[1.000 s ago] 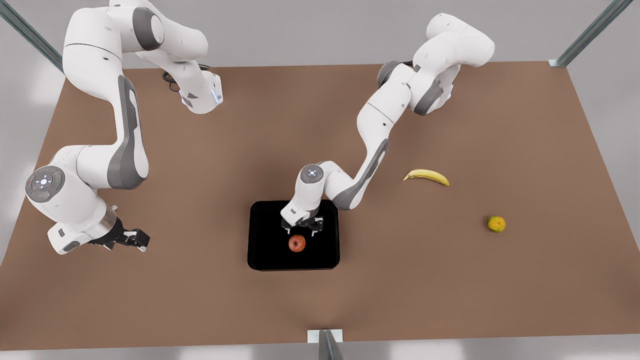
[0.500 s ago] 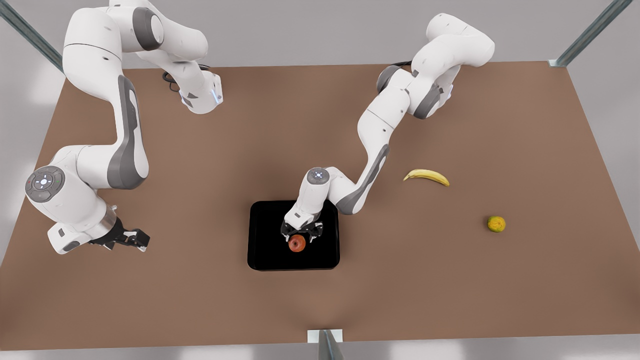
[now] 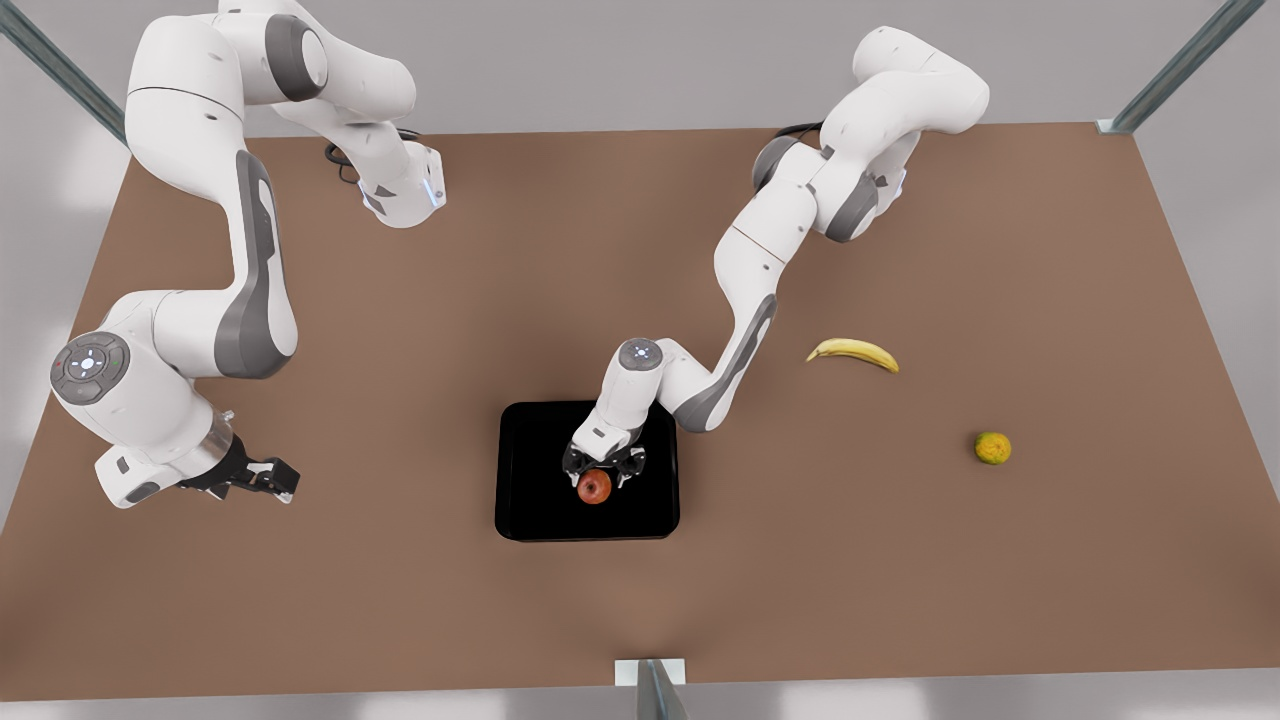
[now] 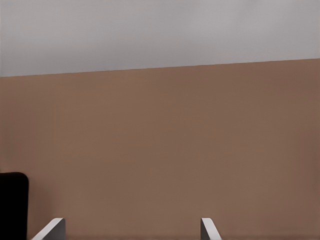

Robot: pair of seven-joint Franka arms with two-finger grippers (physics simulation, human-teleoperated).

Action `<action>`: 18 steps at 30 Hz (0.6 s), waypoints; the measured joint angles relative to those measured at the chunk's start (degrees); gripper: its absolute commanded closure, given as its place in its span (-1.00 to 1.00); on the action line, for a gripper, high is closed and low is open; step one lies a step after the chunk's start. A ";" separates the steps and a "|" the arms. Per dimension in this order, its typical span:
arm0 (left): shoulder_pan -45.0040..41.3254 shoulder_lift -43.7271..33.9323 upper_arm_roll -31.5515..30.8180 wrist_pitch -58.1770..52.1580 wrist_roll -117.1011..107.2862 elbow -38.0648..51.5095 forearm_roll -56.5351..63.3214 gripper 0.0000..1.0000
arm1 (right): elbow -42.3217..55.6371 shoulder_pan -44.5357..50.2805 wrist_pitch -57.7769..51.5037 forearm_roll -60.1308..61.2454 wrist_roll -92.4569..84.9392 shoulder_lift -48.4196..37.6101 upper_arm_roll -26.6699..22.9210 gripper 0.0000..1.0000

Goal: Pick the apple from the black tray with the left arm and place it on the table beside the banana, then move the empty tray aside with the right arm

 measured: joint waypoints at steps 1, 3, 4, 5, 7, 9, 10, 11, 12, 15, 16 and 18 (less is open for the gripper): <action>0.00 0.02 0.00 0.12 -0.13 0.00 0.02 -0.48 | 0.00 0.00 0.00 0.00 0.01 0.00 0.00 -1.00; 0.00 0.03 0.00 0.30 -0.38 0.00 0.04 -0.48 | 0.00 0.00 0.00 0.00 0.02 0.00 0.00 -1.00; 0.01 -0.07 0.02 0.33 -0.48 0.00 0.04 -0.48 | 0.00 0.00 0.00 0.01 0.02 0.00 0.00 -1.00; 0.05 -0.18 0.01 0.35 -0.57 0.00 0.04 -0.41 | 0.00 0.00 0.00 0.02 0.03 0.00 0.00 -1.00; 0.08 -0.38 0.01 0.34 -0.80 0.00 0.08 -0.36 | 0.00 0.00 0.00 0.02 0.04 0.00 0.00 -1.00; 0.19 -0.87 -0.05 0.12 -1.02 -0.01 0.01 -0.34 | 0.00 0.00 0.00 0.02 0.05 0.00 0.00 -1.00; 0.50 -1.66 -0.18 -0.40 -1.10 -0.01 -0.11 -0.34 | 0.00 -0.01 0.00 0.03 0.05 0.00 0.00 -1.00; 1.08 -2.73 -0.78 -1.27 -1.17 -0.01 -0.23 -0.34 | 0.00 -0.01 0.00 0.02 0.06 0.00 0.00 -1.00; 2.41 -4.14 -2.90 -2.67 -1.08 -0.01 -0.32 -0.35 | 0.00 0.00 0.00 0.02 0.06 0.00 0.00 -1.00; 8.48 -9.16 -11.77 -10.92 0.59 0.01 -0.49 -0.35 | 0.00 -0.01 0.00 0.04 0.07 0.00 0.00 -1.00; 10.70 -10.64 -14.36 -14.47 1.48 -0.01 -0.54 -0.35 | 0.00 -0.01 0.00 0.03 0.07 0.00 0.00 -1.00; 13.55 -13.16 -16.94 -21.77 3.47 -0.14 -0.56 -0.34 | 0.00 -0.02 -1.42 0.12 0.06 -0.76 0.36 -1.00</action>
